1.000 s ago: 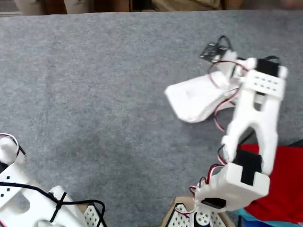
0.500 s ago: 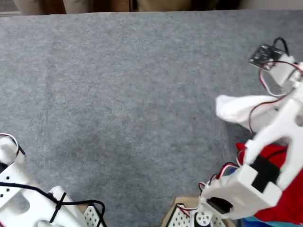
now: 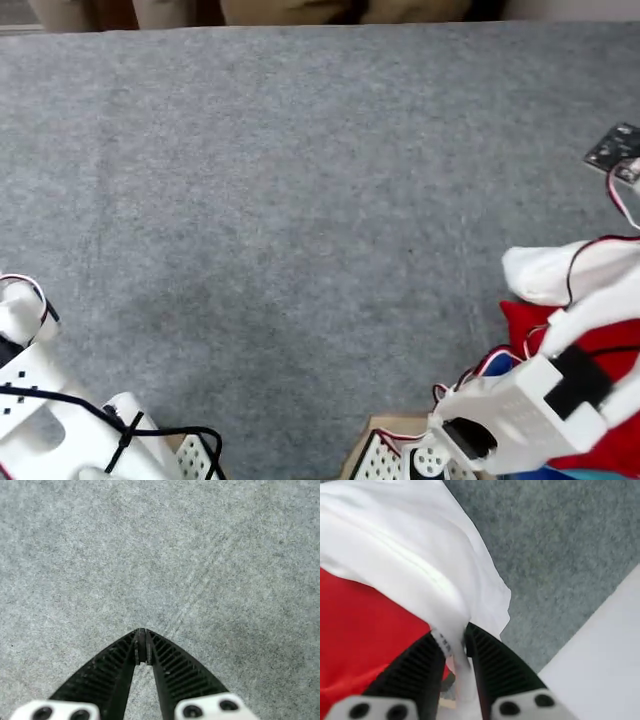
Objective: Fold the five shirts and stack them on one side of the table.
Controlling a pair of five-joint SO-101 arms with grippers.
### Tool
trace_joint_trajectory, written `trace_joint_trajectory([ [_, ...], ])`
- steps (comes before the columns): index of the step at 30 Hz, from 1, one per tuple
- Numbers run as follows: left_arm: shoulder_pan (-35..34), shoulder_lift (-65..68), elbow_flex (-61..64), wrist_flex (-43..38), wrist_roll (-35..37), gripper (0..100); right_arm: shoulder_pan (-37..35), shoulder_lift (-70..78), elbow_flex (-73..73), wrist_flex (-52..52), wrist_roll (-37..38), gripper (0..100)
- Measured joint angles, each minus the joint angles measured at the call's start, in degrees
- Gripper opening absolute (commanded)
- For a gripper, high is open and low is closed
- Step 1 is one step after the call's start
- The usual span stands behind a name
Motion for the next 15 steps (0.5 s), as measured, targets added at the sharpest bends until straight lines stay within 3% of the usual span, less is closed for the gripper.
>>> trace_joint_trajectory([
  [15,0.53,0.00,0.00,0.00,0.00,2,2.29,-12.92,3.69,0.26,0.09,0.5],
])
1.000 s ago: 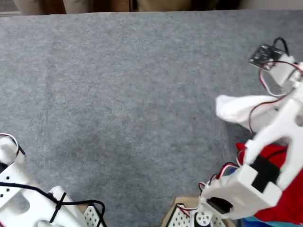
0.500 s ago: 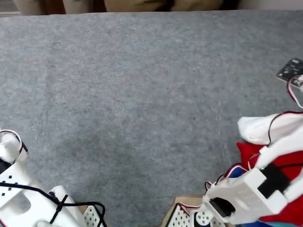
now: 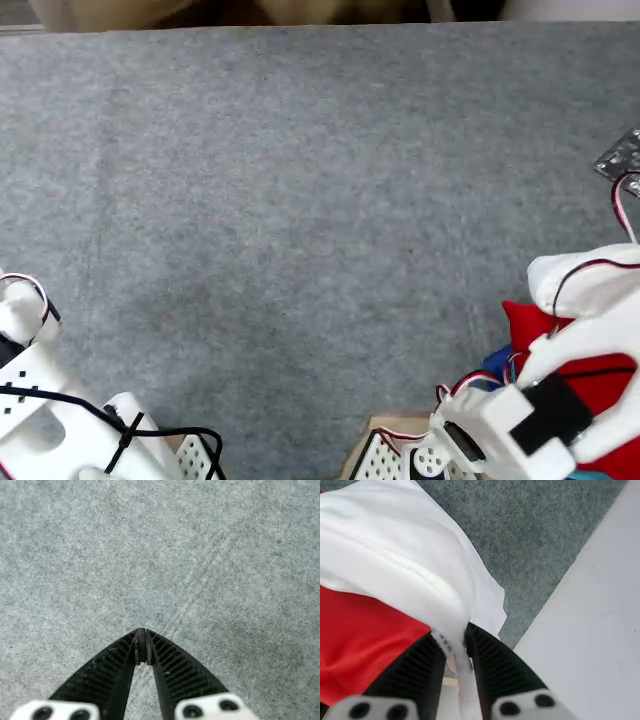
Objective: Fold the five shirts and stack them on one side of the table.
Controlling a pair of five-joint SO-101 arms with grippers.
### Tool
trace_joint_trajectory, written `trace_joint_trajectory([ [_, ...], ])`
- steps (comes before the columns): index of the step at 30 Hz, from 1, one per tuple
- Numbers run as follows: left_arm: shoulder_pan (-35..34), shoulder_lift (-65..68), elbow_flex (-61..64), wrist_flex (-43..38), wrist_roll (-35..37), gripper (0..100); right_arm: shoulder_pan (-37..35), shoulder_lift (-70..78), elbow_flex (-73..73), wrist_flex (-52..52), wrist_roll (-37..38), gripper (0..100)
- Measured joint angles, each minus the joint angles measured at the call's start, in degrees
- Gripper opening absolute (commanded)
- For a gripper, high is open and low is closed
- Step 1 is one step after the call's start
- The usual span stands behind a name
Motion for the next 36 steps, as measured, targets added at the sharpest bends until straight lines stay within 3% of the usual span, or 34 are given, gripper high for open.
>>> trace_joint_trajectory([
  [11,0.00,0.00,0.00,0.00,0.00,2,2.73,-4.84,1.32,0.00,0.00,0.5],
  [22,0.00,0.00,0.00,0.00,0.00,2,3.96,-4.84,1.32,-6.42,-8.18,0.5],
  [29,0.00,0.00,0.00,0.00,0.00,2,1.32,-4.84,0.53,-8.00,-13.98,0.5],
  [36,0.00,0.00,0.00,0.00,0.00,2,-0.70,-5.01,-3.69,-5.27,-14.59,0.5],
])
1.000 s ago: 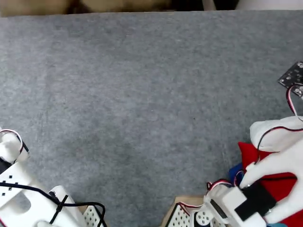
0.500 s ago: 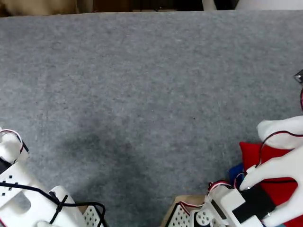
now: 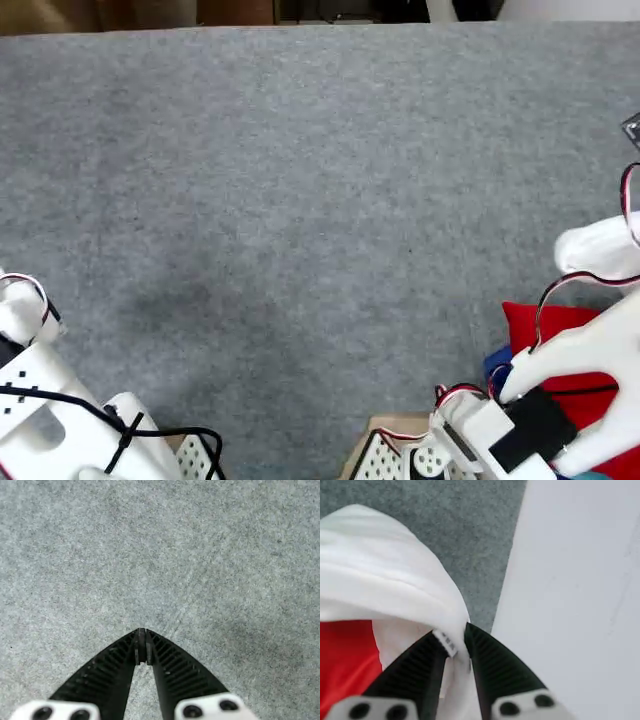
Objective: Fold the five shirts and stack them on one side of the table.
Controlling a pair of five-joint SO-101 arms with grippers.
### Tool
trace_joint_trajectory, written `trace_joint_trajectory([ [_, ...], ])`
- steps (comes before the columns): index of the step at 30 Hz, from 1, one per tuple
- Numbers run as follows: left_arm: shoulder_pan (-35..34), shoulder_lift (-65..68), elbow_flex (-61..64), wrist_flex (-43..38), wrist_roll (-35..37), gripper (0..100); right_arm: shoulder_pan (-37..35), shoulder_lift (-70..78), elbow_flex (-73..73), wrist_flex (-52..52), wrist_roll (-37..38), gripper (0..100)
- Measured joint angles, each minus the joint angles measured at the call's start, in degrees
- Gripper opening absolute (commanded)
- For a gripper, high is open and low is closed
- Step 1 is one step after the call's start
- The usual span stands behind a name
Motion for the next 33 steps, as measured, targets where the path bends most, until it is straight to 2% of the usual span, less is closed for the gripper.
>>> trace_joint_trajectory([
  [6,0.00,0.00,0.00,0.00,0.00,2,0.26,0.00,0.00,4.75,4.04,0.5],
  [13,0.00,0.00,0.00,0.00,0.00,2,3.87,0.00,0.09,5.27,10.46,0.5],
  [17,0.00,0.00,0.00,0.00,0.00,2,5.98,-1.23,4.92,5.27,14.59,0.5],
  [23,0.00,0.00,0.00,0.00,0.00,2,7.56,-10.37,21.54,5.27,19.69,0.5],
  [33,0.00,0.00,0.00,0.00,0.00,2,7.56,-37.10,53.80,5.27,28.57,0.6],
])
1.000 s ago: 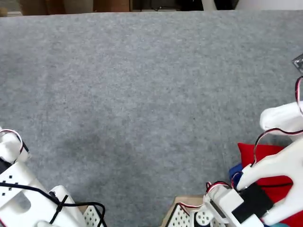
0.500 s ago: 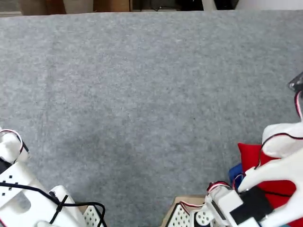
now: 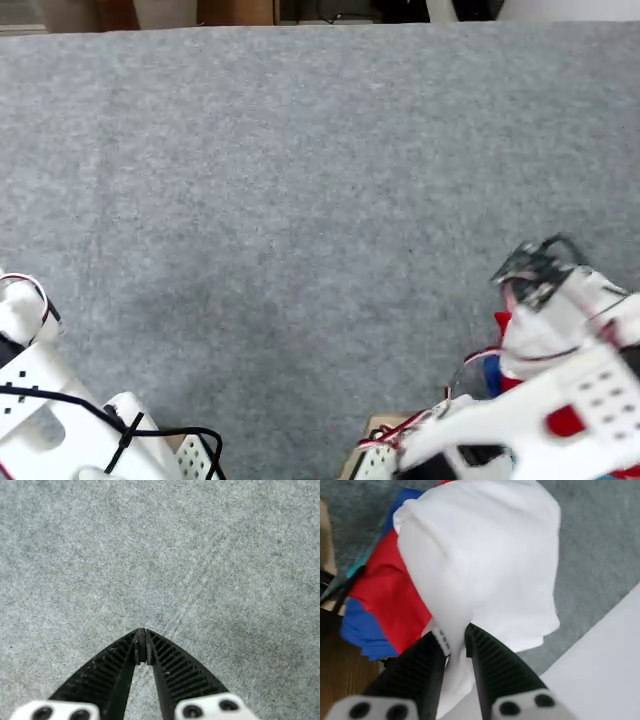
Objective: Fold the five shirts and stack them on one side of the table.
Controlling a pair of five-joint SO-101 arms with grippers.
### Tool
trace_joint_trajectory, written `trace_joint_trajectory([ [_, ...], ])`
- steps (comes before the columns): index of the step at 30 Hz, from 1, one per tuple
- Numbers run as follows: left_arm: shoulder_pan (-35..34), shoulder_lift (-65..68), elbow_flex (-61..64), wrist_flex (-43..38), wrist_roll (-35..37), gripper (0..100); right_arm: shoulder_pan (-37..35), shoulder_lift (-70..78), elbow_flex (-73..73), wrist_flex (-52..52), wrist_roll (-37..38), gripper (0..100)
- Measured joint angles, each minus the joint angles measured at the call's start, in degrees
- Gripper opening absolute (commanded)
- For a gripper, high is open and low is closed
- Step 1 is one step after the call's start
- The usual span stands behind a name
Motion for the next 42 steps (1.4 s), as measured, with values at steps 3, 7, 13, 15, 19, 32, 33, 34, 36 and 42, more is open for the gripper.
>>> trace_joint_trajectory([
  [3,0.00,0.00,0.00,0.00,0.00,2,0.00,-6.59,6.59,0.00,1.85,0.8],
  [7,0.00,0.00,0.00,0.00,0.00,2,0.35,-13.10,13.36,0.00,4.92,2.5],
  [13,0.00,0.00,0.00,0.00,0.00,2,7.38,-16.26,16.97,0.00,13.63,19.2],
  [15,0.00,0.00,0.00,0.00,0.00,2,10.46,-16.26,16.97,0.00,17.76,22.3],
  [19,0.00,0.00,0.00,0.00,0.00,2,16.44,-16.26,16.97,0.00,24.97,22.4],
  [32,0.00,0.00,0.26,0.00,0.00,2,18.99,-16.44,16.97,0.00,25.05,22.4],
  [33,0.00,0.00,0.26,0.00,0.00,2,18.99,-16.44,16.97,0.00,24.62,22.4],
  [34,0.00,0.00,0.26,0.00,0.00,2,18.99,-16.44,16.97,0.00,24.09,22.4],
  [36,0.00,0.00,0.26,0.00,0.00,2,18.99,-16.44,16.97,0.00,22.59,22.4],
  [42,0.00,0.00,0.26,0.00,0.00,2,13.80,-16.44,16.97,0.00,15.21,22.4],
])
